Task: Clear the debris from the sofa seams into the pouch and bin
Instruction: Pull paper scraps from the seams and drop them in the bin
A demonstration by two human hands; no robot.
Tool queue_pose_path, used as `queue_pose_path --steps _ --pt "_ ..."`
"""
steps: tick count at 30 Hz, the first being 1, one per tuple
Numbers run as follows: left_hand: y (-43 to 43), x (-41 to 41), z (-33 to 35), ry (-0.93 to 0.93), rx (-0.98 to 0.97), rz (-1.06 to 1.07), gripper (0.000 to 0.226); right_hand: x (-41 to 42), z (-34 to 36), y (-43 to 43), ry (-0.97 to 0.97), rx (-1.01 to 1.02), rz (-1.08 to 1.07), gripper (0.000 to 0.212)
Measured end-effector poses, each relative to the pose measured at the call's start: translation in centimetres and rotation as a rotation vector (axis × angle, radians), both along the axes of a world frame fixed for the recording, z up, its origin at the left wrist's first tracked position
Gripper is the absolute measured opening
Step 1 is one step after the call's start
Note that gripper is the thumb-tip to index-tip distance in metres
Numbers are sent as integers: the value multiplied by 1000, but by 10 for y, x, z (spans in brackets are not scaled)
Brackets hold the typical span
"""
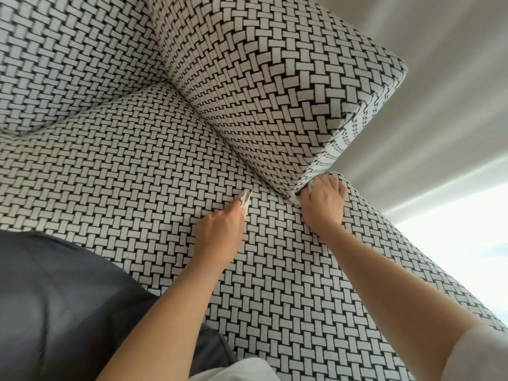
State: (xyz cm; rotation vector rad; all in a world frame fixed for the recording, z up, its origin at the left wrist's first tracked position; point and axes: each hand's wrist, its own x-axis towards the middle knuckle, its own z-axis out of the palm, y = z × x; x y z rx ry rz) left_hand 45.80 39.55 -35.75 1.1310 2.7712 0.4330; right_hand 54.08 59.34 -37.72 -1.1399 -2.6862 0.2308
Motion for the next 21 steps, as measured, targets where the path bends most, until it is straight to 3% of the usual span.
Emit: queue_pose_path --steps 8,14,21 --pt "-62 13 -5 -24 2 -1 36 4 13 -21 101 -125 -9 12" --pt "-71 16 -1 -72 -16 43 36 16 15 -50 78 -115 54 23" --pt "-79 16 1 -103 -1 70 34 28 11 -73 96 -61 110 18"
